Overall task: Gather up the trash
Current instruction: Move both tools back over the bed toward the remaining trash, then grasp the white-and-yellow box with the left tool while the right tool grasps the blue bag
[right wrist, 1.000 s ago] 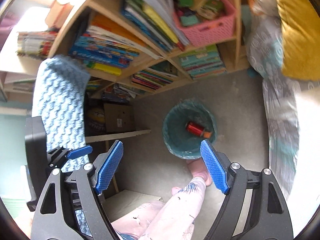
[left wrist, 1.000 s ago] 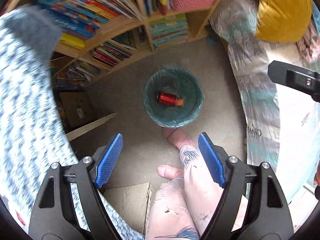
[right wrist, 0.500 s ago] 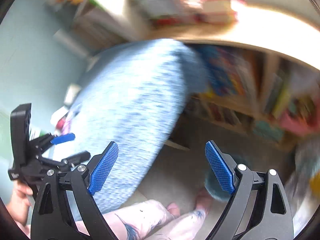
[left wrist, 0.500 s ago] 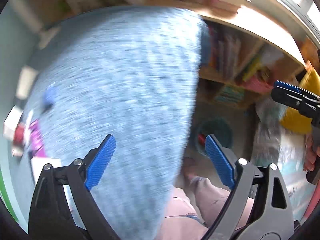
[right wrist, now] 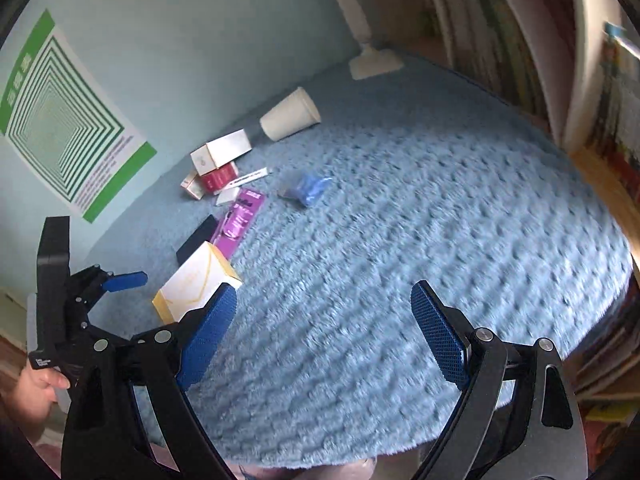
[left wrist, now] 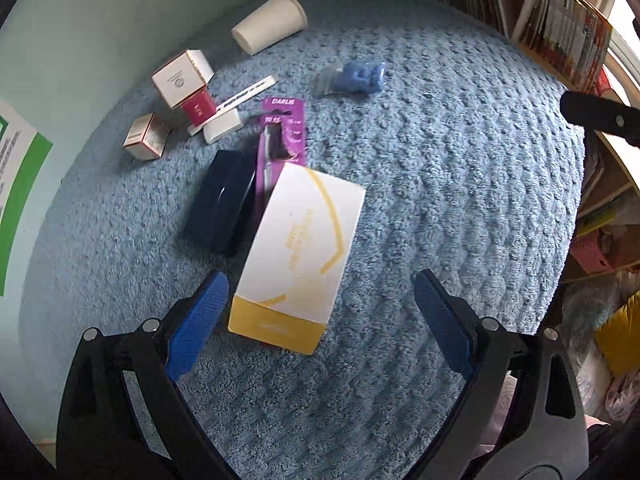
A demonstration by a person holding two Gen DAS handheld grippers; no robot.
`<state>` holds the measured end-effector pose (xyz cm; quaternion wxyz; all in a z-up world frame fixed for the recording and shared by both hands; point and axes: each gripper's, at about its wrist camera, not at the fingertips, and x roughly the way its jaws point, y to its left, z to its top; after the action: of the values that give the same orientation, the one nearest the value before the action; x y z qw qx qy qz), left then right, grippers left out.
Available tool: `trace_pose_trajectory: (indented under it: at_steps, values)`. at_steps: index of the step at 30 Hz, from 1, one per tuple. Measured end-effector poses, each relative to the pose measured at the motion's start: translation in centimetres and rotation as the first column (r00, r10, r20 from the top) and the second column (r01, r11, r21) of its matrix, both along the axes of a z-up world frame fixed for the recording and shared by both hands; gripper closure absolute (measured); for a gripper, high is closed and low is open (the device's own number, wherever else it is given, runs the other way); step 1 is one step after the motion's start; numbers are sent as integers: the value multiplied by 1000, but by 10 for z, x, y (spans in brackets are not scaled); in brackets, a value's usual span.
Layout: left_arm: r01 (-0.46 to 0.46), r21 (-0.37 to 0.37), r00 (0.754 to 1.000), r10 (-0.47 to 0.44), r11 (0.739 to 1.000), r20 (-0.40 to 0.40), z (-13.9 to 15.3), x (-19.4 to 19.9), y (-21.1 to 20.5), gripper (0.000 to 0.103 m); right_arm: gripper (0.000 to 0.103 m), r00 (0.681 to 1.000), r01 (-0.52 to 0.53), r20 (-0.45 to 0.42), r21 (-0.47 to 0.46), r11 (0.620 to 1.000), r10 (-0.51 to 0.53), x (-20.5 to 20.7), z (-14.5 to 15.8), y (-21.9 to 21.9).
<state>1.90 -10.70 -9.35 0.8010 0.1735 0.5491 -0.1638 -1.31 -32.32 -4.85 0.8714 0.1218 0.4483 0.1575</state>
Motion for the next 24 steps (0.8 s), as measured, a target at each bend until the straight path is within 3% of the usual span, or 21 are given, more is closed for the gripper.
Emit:
trace_pose_trajectory:
  at_steps: [7,13,21,23,24]
  values:
    - [-134,-20,990,133,991,-46,-18,13,20,11,15,980,-198,-29,-97,975,196,61,-4,41]
    - [-211,-27,975,208,977,-83,-35,31,19,11,15,940,-341,-78,-177,923,332,110,-24,62]
    - [-260,26,959,261,965,-108,-54,40,9,16,16,910,-415,-116,-268,869,398,156,-56,80]
    - [-280,29,954,281,960,-106,-55,42,11,23,21,902,-430,-119,-296,853,414,163,-62,86]
    - [-287,24,951,288,958,-111,-55,44,13,24,29,899,-438,-128,-312,843,420,165,-66,89]
